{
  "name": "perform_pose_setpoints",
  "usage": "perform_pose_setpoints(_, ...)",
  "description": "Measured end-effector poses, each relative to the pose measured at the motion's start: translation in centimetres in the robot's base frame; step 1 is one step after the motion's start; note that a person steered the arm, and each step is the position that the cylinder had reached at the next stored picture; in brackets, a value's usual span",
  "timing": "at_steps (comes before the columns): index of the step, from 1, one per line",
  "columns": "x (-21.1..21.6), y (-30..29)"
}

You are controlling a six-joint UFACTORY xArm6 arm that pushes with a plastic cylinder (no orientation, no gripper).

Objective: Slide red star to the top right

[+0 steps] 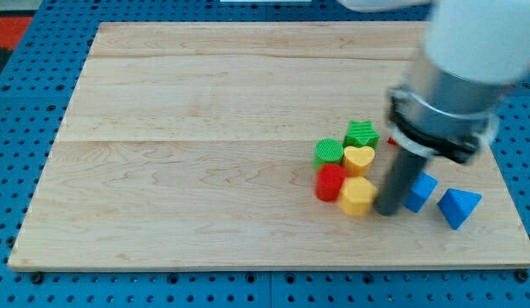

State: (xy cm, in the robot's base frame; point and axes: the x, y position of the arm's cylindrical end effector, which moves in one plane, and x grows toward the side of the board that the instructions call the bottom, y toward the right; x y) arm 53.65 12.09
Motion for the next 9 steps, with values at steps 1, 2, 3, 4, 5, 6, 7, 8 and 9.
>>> perform_pose_setpoints(1, -4.0, -0.3)
perform_pose_setpoints(2, -8.0, 3.3)
perform_pose_setpoints(3, -7.9, 3.8)
perform_pose_setpoints(4, -9.1, 6.0)
perform_pose_setpoints(5, -9.6, 6.7)
perform_pose_setpoints(6, -7.7, 8.1)
perform_pose_setpoints(7, -7.7, 12.1)
perform_pose_setpoints(8, -15.6, 8.5)
perform_pose_setpoints(9, -23.7, 5.0)
